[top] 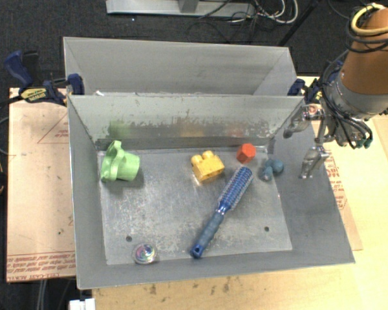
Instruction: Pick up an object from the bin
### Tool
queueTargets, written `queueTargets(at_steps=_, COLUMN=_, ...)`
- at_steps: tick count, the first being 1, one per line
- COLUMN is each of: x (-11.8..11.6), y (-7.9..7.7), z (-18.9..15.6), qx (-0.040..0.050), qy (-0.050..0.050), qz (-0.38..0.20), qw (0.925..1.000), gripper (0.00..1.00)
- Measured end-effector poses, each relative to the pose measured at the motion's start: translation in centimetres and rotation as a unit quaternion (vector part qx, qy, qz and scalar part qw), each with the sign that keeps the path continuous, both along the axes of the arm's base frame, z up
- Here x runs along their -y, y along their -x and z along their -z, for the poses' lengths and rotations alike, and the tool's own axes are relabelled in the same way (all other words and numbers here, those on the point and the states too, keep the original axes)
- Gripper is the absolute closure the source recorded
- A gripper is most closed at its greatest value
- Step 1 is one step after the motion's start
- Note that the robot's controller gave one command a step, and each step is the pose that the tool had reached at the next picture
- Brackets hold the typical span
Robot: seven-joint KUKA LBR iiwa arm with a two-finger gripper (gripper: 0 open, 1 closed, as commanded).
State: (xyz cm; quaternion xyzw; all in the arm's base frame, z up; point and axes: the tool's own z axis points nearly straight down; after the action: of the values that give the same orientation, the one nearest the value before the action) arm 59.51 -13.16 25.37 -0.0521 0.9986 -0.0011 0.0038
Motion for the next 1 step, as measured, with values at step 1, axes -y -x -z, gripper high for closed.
queueTargets(at_steps=1, x=-5.54, y=2.74, z=15.82, qx=-0.003, qy=0.0, qz=-0.124, qw=0.9922, gripper=0.0)
